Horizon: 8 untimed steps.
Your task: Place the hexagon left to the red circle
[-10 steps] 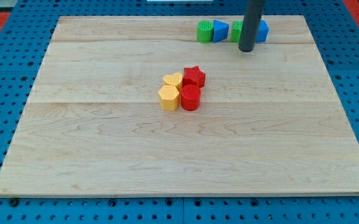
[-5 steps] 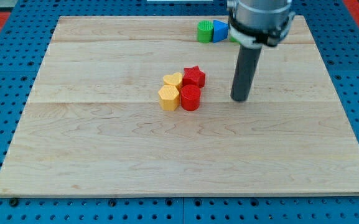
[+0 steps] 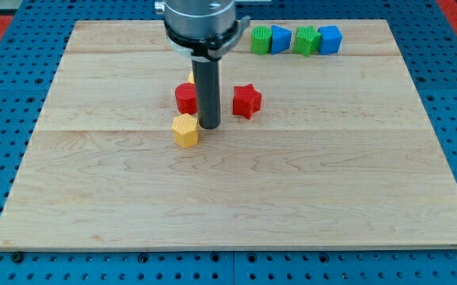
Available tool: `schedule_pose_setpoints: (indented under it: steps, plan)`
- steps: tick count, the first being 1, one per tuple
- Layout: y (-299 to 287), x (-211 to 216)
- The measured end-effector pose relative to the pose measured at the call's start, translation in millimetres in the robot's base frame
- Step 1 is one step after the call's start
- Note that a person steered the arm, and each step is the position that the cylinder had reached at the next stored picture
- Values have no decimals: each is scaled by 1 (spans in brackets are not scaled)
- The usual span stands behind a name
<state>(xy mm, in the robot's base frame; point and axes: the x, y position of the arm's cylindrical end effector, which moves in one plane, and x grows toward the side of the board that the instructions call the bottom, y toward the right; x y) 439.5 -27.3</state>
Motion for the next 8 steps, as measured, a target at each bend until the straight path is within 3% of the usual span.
schedule_pose_setpoints:
  steps: [1, 2, 3, 4, 5, 7, 8]
  plan:
    - [16, 24]
    - [-73, 16]
    - [-117, 13]
    - [-112, 33]
    - [-160, 37]
    - [-124, -20]
    - [-120, -21]
